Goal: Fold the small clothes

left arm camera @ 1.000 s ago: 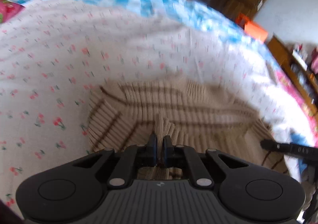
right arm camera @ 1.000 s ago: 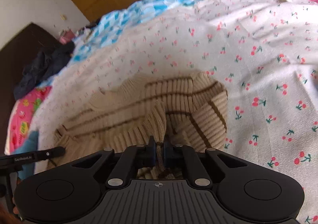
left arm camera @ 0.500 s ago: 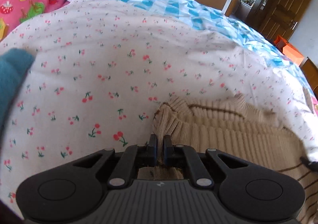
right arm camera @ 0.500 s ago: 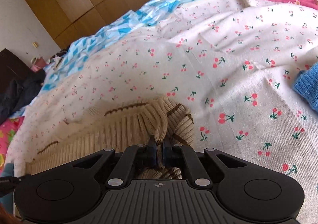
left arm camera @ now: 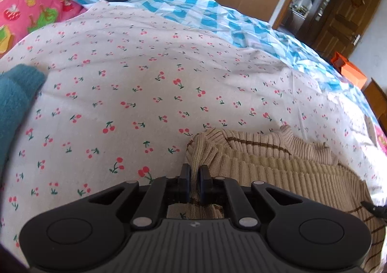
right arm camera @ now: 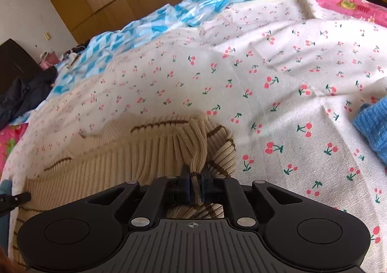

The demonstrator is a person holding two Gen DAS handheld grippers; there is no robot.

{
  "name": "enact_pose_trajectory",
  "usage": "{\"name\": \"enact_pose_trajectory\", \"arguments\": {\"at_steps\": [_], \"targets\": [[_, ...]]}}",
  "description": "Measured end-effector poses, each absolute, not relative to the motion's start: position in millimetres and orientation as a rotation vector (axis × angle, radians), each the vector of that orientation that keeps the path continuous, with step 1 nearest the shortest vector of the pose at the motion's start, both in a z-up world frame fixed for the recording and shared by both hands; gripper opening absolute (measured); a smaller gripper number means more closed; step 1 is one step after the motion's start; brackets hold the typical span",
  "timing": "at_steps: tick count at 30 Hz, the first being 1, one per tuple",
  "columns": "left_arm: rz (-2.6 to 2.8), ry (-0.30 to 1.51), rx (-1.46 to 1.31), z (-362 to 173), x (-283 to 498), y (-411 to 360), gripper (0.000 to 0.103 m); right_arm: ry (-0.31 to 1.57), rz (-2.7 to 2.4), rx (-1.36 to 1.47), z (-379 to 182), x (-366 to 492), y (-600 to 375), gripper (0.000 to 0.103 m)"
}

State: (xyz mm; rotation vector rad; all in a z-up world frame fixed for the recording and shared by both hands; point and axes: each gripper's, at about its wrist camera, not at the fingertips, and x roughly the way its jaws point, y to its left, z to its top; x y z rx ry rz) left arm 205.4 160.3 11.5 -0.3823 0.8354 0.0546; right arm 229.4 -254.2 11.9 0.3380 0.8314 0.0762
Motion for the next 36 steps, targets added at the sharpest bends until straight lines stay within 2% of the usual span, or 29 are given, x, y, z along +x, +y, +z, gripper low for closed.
{"name": "enact_pose_trajectory", "arguments": {"at_steps": [1,3,5,10,14,18,20,22,27,32,36], "targets": [[0.056,0.828,-0.396,14,203,163,0.020,0.823,0.071,0.339,15,227,-255,0.012],[0.082,0.807,-0.404,20,197,168,0.034,0.791,0.058,0.345,22,221,-259,0.012],[0.110,0.792,-0.411,28,188,174,0.039,0.771,0.059,0.347,30,212,-261,0.012],[0.017,0.767,-0.413,48,141,168,0.040,0.745,0.154,0.285,46,167,-249,0.012],[-0.099,0.795,-0.352,43,106,138,0.040,0.757,0.198,0.255,39,136,-245,0.012],[-0.021,0.920,-0.276,8,108,130,0.040,0.859,0.076,0.193,13,140,-257,0.012],[0.018,0.943,-0.330,-5,112,144,0.042,0.880,0.040,0.223,7,144,-269,0.012],[0.034,0.934,-0.373,-3,110,151,0.042,0.881,0.027,0.245,9,142,-274,0.012],[0.076,0.902,-0.269,7,109,143,0.046,0.848,0.016,0.154,22,137,-264,0.012],[0.079,0.902,-0.373,-1,104,156,0.052,0.824,-0.009,0.087,32,136,-260,0.013],[0.065,0.882,-0.500,-5,98,172,0.053,0.864,-0.038,0.063,25,137,-262,0.013]]}}
